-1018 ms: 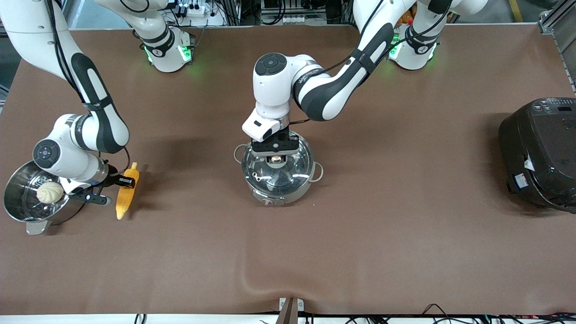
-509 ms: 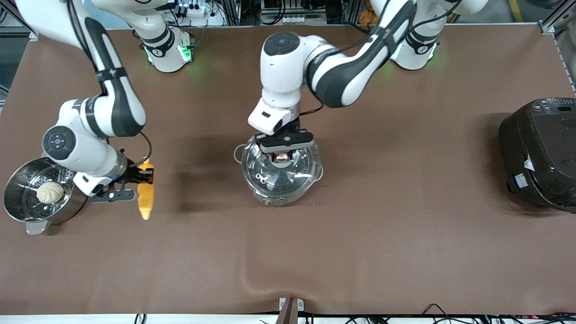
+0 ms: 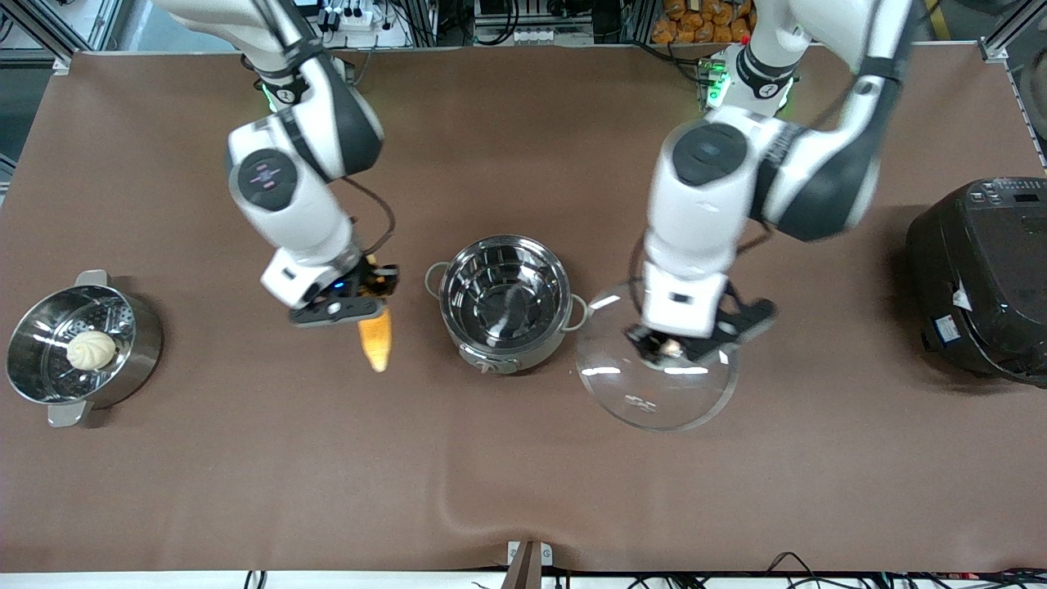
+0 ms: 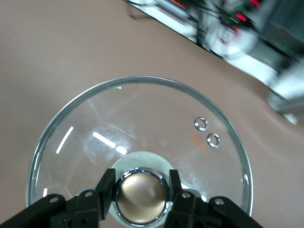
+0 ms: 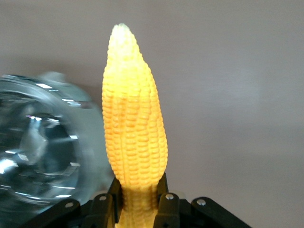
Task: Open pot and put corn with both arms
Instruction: 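Lift the glass lid off with the left gripper while the right gripper lifts the corn, then lower the corn into the pot and open the right gripper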
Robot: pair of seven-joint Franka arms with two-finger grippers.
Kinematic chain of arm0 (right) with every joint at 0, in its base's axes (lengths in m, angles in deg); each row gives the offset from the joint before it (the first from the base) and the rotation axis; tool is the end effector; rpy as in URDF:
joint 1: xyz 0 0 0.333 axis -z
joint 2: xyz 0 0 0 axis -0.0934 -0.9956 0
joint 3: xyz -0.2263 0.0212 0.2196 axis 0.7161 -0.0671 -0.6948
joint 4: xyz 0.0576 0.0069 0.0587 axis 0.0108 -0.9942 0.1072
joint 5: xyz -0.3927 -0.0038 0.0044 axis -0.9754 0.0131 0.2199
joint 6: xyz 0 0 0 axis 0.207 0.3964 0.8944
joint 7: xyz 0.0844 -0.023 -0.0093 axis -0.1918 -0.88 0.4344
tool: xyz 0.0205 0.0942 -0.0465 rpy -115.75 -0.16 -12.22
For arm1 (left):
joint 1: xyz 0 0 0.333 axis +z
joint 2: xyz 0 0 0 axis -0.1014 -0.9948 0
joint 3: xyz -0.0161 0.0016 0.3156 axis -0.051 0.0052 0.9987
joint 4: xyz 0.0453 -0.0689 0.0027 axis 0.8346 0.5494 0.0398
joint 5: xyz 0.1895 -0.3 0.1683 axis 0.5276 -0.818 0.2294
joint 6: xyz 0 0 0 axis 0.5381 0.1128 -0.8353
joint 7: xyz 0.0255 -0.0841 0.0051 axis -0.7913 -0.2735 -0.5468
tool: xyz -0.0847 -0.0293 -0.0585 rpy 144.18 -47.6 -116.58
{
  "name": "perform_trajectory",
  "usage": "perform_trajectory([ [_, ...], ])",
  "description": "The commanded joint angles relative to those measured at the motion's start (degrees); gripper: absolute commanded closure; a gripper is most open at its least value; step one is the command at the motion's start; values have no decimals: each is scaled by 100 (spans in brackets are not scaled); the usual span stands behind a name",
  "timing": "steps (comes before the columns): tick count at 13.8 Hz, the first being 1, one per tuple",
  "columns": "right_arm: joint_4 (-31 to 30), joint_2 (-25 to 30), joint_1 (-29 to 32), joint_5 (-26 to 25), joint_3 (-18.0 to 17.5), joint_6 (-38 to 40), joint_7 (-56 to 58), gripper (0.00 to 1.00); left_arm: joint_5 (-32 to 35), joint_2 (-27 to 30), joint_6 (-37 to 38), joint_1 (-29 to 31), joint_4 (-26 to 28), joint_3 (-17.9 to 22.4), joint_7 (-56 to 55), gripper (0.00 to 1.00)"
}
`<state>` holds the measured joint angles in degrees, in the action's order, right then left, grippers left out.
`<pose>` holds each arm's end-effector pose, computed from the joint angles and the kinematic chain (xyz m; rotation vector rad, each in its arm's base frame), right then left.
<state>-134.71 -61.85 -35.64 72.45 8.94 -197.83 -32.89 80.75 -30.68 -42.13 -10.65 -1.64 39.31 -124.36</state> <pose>0.5528 0.3180 0.4007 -3.1062 -0.1128 -0.1138 0.6545 -0.2915 0.4713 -2.9429 -0.8968 -0.4304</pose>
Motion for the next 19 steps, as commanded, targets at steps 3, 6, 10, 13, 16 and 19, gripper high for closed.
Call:
perform_trajectory([
  [3,1771,-1321,-1178,-142,68,86,-2384,91,-128,208,32,829,496,-111,106,100],
  [6,1755,-1621,-1401,-389,103,121,-2687,87,-128,339,-572,1084,1241,-137,115,100],
  [10,1737,-1736,-1253,-345,95,339,-2802,0,-120,1007,-2389,1515,3209,-313,115,100],
  [13,1772,-1631,-937,-310,86,797,-2108,0,20,702,-3210,1629,3538,-287,132,100],
  [16,1764,-1333,-796,-363,103,1043,-1670,0,669,297,-3352,1708,3503,-261,80,100],
  [19,1737,-919,3,-310,95,1491,-300,0,1128,68,-3352,1752,3477,-252,9,100],
])
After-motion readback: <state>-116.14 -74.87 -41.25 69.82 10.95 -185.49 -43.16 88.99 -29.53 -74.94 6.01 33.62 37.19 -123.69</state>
